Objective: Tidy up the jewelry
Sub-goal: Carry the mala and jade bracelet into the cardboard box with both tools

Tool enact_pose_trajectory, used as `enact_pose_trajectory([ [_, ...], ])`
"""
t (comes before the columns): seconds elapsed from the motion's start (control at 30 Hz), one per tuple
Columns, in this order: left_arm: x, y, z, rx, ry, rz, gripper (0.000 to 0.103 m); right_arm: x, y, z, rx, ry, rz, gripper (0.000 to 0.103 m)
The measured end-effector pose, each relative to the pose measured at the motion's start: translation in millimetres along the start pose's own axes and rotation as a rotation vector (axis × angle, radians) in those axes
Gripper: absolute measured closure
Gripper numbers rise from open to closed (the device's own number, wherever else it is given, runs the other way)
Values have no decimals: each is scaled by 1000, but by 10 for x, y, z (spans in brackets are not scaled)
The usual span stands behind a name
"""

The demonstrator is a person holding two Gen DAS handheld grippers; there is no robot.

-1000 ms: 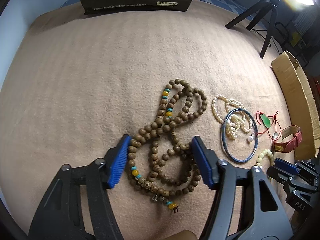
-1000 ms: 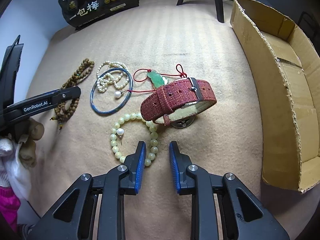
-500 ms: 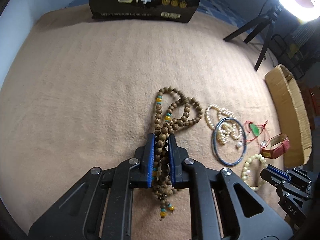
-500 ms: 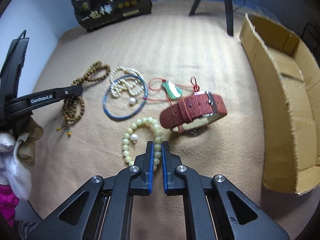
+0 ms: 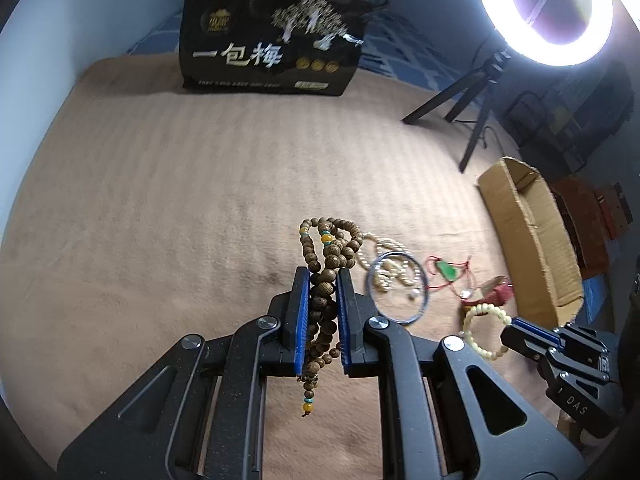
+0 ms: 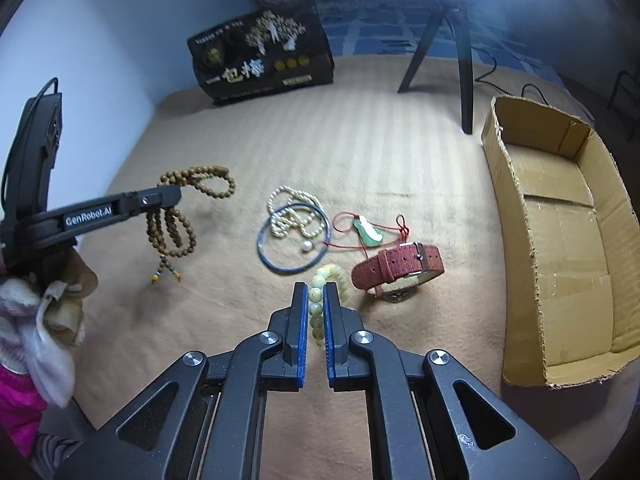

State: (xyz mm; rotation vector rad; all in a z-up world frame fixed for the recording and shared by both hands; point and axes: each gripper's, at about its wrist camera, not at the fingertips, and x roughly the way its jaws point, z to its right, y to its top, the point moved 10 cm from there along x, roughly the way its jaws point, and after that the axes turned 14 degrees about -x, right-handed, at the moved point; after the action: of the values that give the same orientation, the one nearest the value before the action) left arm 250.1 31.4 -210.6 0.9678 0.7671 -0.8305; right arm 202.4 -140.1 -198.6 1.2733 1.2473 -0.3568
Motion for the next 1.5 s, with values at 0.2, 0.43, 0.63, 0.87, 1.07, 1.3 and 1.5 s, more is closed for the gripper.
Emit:
enact_pose_trajectory([
  [0.2,-217,-38,242,17,-51,17,92,-246,57,66,-12,-16,44,97],
  [0.43,-366,-133,631,45,-115,26,92,-495,60,331,-7,-62,90,97],
  [0.63,-412,-232,1010,75,-176,15,92,-696,5,720,35,-122,121,97],
  [0.87,-435,-353,1520,115,-248,2,92,-928,-70,1229,112,-195,160,97],
  [1.07,-378,-482,1983,157,-294,-14,92,-1078,-205,1577,167,-228,169,97],
  [1.3,-178,-602,2504,182,-337,-30,92,-1155,-379,1878,212,-249,160,97],
  [1.5,95,-677,2844,191,-350,-60,92,-1144,-451,2033,237,-259,157,97],
])
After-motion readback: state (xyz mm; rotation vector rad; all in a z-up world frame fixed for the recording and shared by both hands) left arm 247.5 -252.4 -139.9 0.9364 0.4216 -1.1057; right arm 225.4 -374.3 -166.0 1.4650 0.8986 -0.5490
